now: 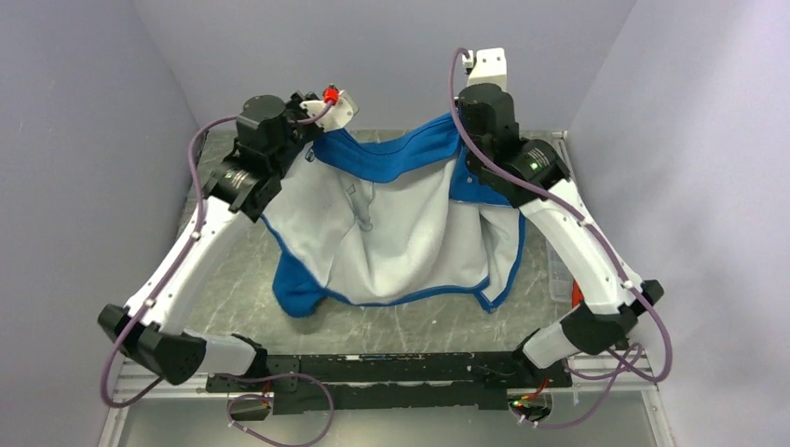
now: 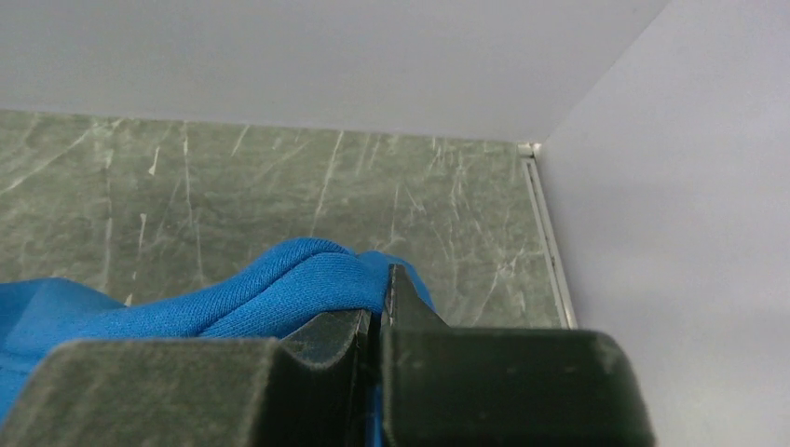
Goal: Zip up the jacket
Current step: Flatten out the jacket at the center of the board.
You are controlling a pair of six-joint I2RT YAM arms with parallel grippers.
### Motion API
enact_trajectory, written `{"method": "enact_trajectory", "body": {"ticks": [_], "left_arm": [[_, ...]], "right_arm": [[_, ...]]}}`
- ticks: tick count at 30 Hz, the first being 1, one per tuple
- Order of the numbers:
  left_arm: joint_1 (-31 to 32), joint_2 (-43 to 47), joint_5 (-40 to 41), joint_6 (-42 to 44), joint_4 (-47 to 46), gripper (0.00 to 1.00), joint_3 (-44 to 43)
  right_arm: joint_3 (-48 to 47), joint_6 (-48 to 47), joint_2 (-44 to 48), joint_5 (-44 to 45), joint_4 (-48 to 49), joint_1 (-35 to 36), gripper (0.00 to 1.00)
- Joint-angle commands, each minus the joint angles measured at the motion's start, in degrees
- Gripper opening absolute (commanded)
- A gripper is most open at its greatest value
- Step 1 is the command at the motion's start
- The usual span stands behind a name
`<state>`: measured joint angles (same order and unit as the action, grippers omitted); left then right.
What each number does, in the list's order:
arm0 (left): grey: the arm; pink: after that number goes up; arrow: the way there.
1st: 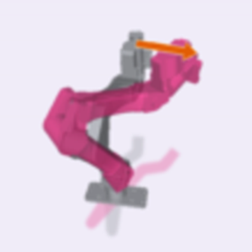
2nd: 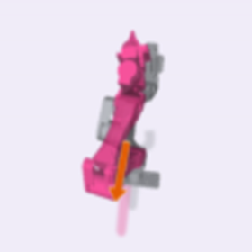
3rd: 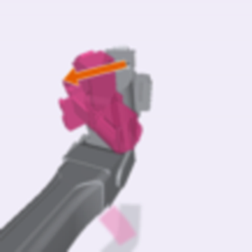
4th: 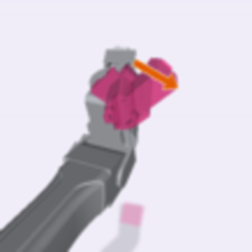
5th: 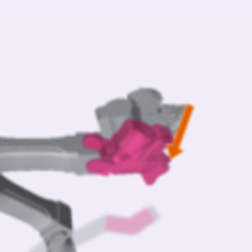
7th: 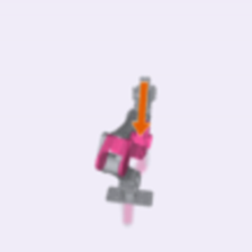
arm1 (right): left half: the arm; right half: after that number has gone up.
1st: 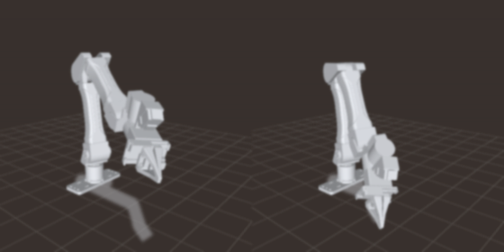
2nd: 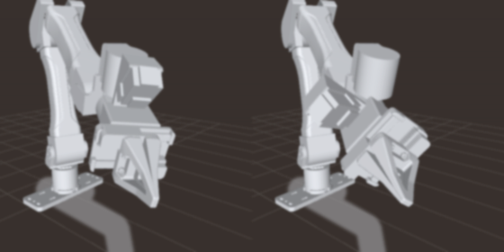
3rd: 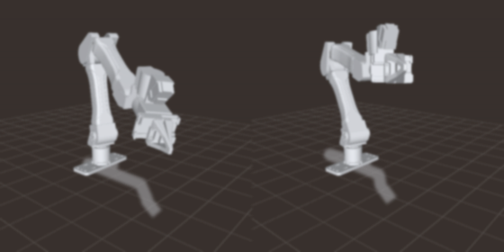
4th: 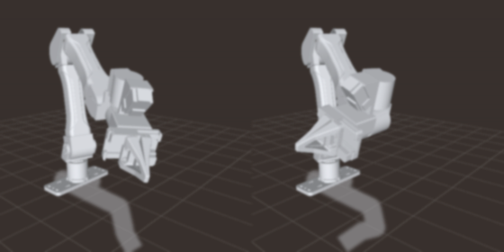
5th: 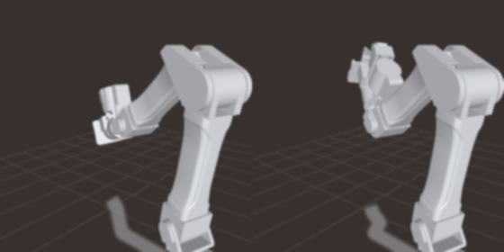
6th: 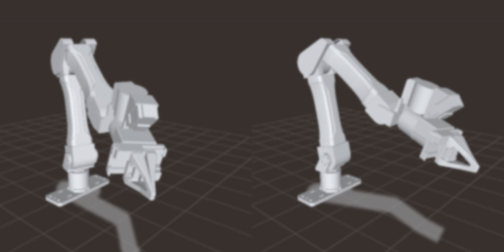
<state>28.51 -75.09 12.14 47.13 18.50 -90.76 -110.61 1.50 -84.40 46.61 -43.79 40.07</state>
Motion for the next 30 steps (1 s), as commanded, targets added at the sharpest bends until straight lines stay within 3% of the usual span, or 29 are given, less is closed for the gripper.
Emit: {"method": "enact_trajectory", "body": {"ticks": [1, 6, 7, 9, 11, 12, 13, 14, 15, 16, 19, 24, 30], "left_arm": [[-5.1, -1.6, 3.1, 2.1, -12.8, 0.00, 1.8], [-6.4, -5.5, 3.2, 3.3, -18.0, 0.01, 6.1], [-6.4, -5.7, 2.8, 3.4, -18.0, 0.06, 6.8], [-6.4, -6.3, 2.9, 4.4, -20.9, 0.15, 8.3], [-6.6, -7.1, 3.2, 4.8, -22.4, 0.22, 9.0], [-6.6, -7.3, 2.8, 4.0, -21.4, 0.35, 8.6], [-6.7, -7.4, 1.9, 2.6, -19.3, 0.57, 8.1], [-6.6, -7.4, 0.7, 1.2, -16.2, 0.87, 7.6], [-6.6, -7.4, -1.5, -0.1, -12.3, 0.98, 6.9], [-6.3, -7.4, -3.3, -1.5, -7.4, 0.99, 6.3], [-5.4, -6.3, -8.6, -5.3, 0.0, 1.00, 6.3], [-1.8, -4.8, -11.6, -8.3, 8.2, 1.00, 7.0], [0.0, -9.3, -16.2, -16.2, 16.7, 1.00, -0.3]], "right_arm": [[-2.1, 7.4, -2.5, -3.9, 0.1, -3.0, 0.00], [-1.5, 10.8, -8.0, -10.5, 0.6, -6.5, 0.00], [-0.9, 11.7, -8.5, -12.4, 0.5, -8.1, 0.00], [1.0, 13.2, -8.8, -15.4, 0.7, -11.1, 0.20], [3.7, 14.3, -8.1, -16.5, 0.7, -13.9, 0.46], [5.4, 14.7, -7.4, -16.5, 0.6, -14.6, 0.55], [7.2, 15.1, -6.5, -16.3, 0.5, -15.2, 0.64], [8.9, 15.6, -5.3, -15.7, 0.4, -15.5, 0.71], [11.0, 16.3, -4.1, -15.0, 0.3, -15.9, 0.85], [13.0, 17.0, -2.7, -14.4, -0.1, -16.3, 0.94], [19.5, 20.6, 1.3, -13.1, -3.8, -17.6, 1.00], [34.5, 27.3, 11.2, -12.7, -6.6, -18.5, 1.00], [47.1, 29.9, 18.9, -13.9, -8.5, -21.1, 1.00]]}}
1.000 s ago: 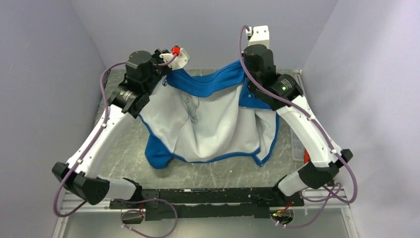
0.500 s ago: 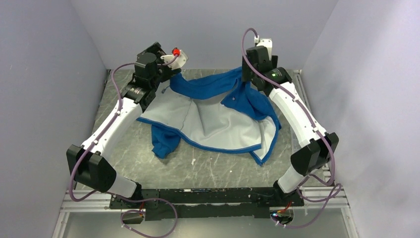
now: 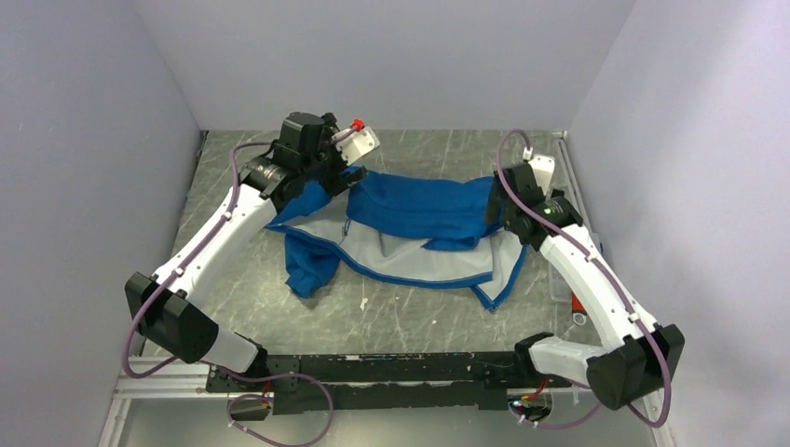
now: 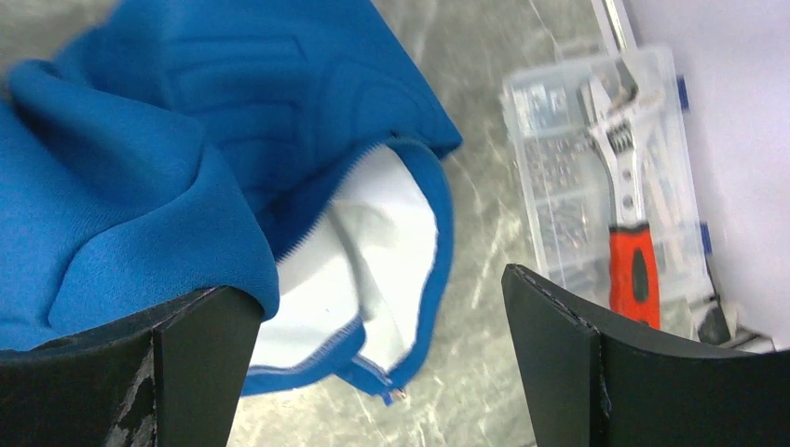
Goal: Zip up the jacket
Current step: Flatten out the jacket at the center of the board, then pick up the jacket from the center of the board.
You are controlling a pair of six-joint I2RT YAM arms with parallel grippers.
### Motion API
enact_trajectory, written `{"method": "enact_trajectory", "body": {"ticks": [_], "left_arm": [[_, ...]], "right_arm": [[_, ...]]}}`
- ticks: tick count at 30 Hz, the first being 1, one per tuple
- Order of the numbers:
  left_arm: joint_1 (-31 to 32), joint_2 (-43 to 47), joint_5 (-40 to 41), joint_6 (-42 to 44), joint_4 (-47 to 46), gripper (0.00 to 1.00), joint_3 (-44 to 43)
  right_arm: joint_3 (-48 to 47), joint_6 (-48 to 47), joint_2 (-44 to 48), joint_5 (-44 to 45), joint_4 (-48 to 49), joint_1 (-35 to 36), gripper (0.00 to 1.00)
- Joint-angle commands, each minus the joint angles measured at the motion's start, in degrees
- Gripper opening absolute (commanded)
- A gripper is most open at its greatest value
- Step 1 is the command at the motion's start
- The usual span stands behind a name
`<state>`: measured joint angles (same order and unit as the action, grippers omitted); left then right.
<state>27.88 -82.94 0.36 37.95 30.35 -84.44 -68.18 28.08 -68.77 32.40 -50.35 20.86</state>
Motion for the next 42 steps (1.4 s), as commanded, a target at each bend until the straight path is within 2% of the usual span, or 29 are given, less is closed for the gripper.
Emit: {"method": "enact_trajectory", "body": {"ticks": [1, 6, 9, 10, 11, 13, 17, 20, 23, 25, 27, 31, 36, 42], "left_arm": [[0.7, -2.6, -3.7, -7.3, 4.4, 0.99, -7.5], [-2.6, -9.2, 2.2, -9.3, -0.6, 1.00, -14.2], [-6.0, -14.1, 4.0, -13.4, 1.9, 1.00, -23.0], [-6.7, -15.0, 4.5, -14.3, 2.6, 1.00, -25.0], [-7.4, -15.4, 4.2, -15.4, 3.3, 0.99, -26.1], [-8.0, -14.4, 0.5, -17.4, 5.5, 1.00, -25.6], [-8.0, -7.4, -9.2, -19.2, 4.4, 1.00, -14.9], [-8.0, -5.5, -11.7, -20.3, 4.5, 1.00, -14.5], [-8.1, -6.8, -7.5, -22.1, 3.2, 0.99, -19.0], [-8.2, -7.6, -6.0, -22.0, 1.9, 0.99, -21.4], [-8.2, -8.0, -7.1, -22.0, 1.9, 1.00, -22.9], [-8.1, -7.1, -12.3, -23.8, 5.5, 1.00, -22.3], [-7.7, -3.8, -12.6, -23.8, 5.9, 0.99, -14.9], [-7.7, -2.7, -10.0, -20.4, 8.0, 1.00, -13.4]], "right_arm": [[5.2, 2.8, 3.8, -0.5, -1.8, -2.6, 1.00], [2.3, -3.3, 3.3, -9.2, 3.2, -5.6, 1.00], [-13.3, -5.1, -5.4, -10.9, -1.3, -6.0, 1.00], [-20.3, -5.1, -8.1, -12.5, -2.5, -5.9, 1.00], [-23.4, -5.2, -9.7, -15.9, -2.0, -6.1, 1.00], [-25.9, -6.4, -11.3, -24.6, 0.9, -6.4, 1.00], [-25.0, -5.7, -11.1, -31.5, 5.1, -6.4, 1.00], [-24.3, -7.1, -10.5, -38.2, 7.1, -6.4, 1.00], [-25.2, -6.1, -9.3, -34.7, 6.1, -6.4, 1.00], [-26.4, -5.1, -9.5, -26.7, 0.8, -6.4, 1.00], [-24.6, -4.0, -9.0, -20.2, -3.3, -6.4, 1.00], [-11.5, 1.1, -1.5, -14.7, -4.7, -6.4, 1.00], [7.2, 8.8, 6.8, -16.2, -2.1, -6.5, 1.00], [17.6, 13.5, 7.6, -17.3, -0.1, -6.4, 1.00]]}}
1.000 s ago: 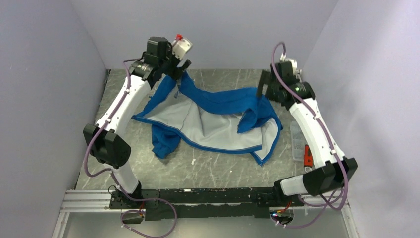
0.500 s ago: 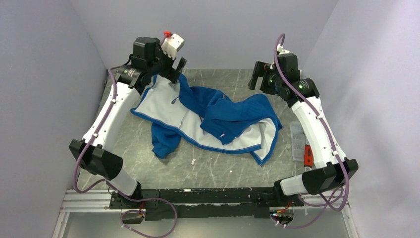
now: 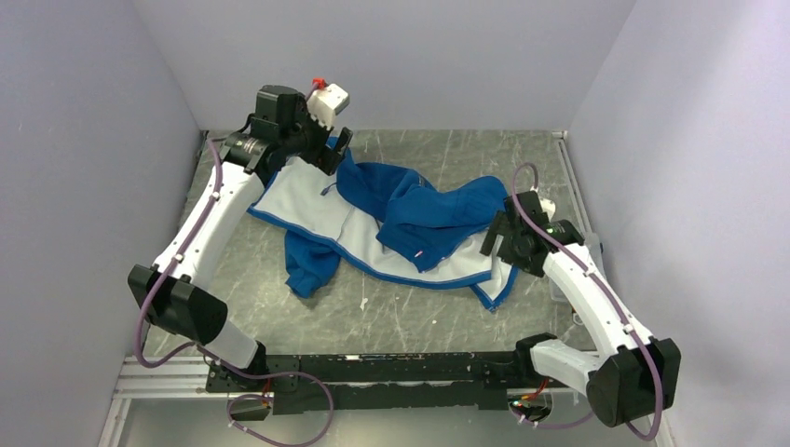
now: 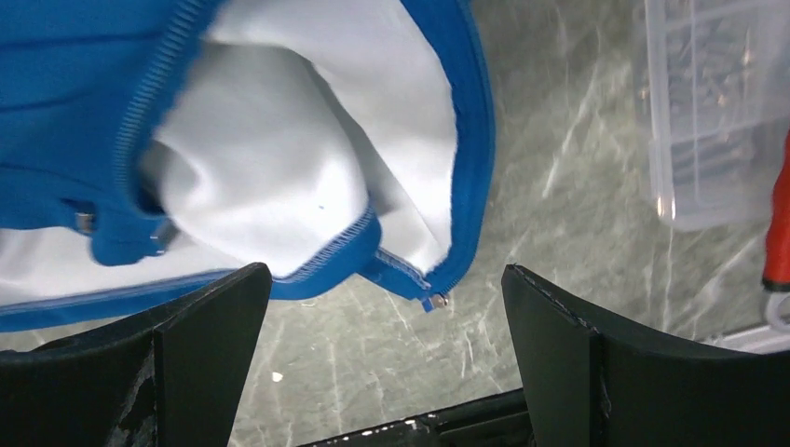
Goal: Zip up the jacket
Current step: Pick up the jacket from the center of the board.
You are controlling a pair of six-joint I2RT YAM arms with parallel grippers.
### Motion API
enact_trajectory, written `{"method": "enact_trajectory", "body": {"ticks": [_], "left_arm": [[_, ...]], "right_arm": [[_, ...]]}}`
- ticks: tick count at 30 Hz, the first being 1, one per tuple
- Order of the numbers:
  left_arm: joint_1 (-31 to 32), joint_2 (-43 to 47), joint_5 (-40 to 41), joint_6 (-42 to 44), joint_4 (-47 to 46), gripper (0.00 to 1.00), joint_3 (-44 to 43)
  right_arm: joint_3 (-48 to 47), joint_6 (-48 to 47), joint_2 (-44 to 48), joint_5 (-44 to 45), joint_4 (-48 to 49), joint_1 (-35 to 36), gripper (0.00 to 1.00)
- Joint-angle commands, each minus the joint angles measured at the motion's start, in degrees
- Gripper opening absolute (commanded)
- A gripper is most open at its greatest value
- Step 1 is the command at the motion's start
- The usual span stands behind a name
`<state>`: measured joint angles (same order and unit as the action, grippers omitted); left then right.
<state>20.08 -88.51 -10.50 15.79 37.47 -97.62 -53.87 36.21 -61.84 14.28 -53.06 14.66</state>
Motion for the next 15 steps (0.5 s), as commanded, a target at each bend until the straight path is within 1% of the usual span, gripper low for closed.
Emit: {"method": "enact_trajectory", "body": {"ticks": [1, 5, 10, 12, 15], "left_arm": [[0.1, 3.1, 1.0, 2.2, 0.9, 0.99, -0.2], [0.1, 4.2, -0.3, 3.0, 1.2, 0.99, 0.5], [0.1, 4.4, -0.7, 3.7, 2.2, 1.00, -0.5], [0.2, 4.6, -0.5, 4.2, 2.4, 1.00, -1.1], [0.1, 4.6, -0.5, 4.6, 3.5, 1.00, -2.4]], "right_arm": [[4.3, 6.0, 0.9, 1.4, 2.8, -0.2, 0.99], [7.5, 8.5, 2.5, 3.8, 2.9, -0.2, 0.98], [11.3, 10.7, 1.4, 4.8, 6.6, -0.2, 0.92], [12.9, 11.4, 0.6, 4.5, 10.3, -0.3, 0.88], [16.6, 10.7, 1.4, 5.2, 17.3, -0.3, 0.85]]}}
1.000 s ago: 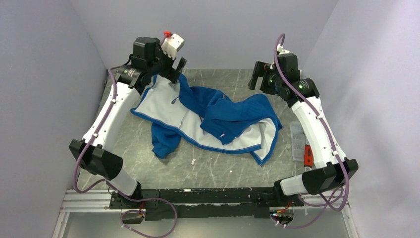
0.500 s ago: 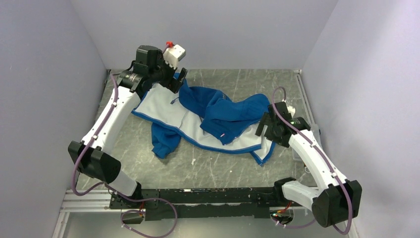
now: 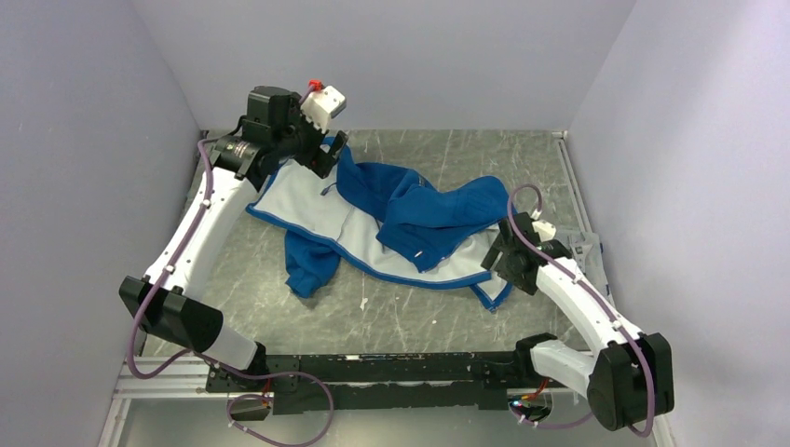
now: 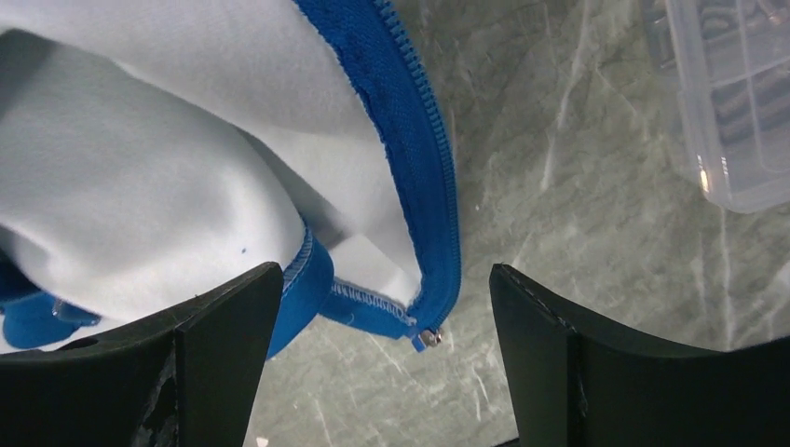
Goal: Zip up the jacket
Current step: Pick up the jacket from the center of the board.
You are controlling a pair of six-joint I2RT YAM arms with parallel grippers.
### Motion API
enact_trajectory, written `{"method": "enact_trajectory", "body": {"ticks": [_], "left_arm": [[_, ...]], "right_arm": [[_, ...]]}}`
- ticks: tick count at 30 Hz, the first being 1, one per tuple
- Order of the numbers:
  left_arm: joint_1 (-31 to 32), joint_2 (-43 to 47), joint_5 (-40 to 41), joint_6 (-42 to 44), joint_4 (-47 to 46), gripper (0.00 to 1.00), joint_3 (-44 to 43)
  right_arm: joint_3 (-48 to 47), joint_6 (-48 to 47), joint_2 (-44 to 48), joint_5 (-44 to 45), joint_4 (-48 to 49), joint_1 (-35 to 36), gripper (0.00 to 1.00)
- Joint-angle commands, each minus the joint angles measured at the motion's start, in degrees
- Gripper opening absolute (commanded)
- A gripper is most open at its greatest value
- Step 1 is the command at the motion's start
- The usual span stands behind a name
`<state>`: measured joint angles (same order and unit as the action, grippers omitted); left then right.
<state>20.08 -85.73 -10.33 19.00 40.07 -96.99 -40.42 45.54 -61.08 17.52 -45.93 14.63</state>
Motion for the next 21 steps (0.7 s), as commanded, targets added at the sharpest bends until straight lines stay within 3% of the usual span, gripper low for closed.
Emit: {"method": "enact_trajectory", "body": {"ticks": [1, 6, 10, 12, 16, 21], "left_arm": [[0.1, 1.9, -0.7, 1.4, 1.1, 1.00, -3.1], [0.1, 2.7, -0.8, 2.0, 0.9, 0.99, -1.8], [0.1, 3.2, -2.4, 2.2, 1.6, 1.00, -1.9], [0.1, 3.6, -4.5, 2.3, 1.8, 1.00, -2.3], [0.7, 3.9, -8.6, 3.6, 3.4, 0.99, -4.3], [4.9, 5.1, -11.8, 4.9, 6.7, 1.00, -5.0]], "right_arm": [[4.1, 0.9, 1.3, 2.3, 12.2, -0.2, 0.83], [6.4, -1.8, 1.2, 3.4, 18.4, -0.2, 0.58], [5.7, -2.9, 4.3, -0.1, 20.0, -0.2, 0.20], [4.2, -3.6, 8.0, -3.7, 20.1, -0.1, 0.07], [-5.2, -1.9, 11.5, -9.0, 13.9, 3.1, 0.04], [-17.6, 5.8, 6.9, -2.0, 5.2, 19.6, 0.04]]}}
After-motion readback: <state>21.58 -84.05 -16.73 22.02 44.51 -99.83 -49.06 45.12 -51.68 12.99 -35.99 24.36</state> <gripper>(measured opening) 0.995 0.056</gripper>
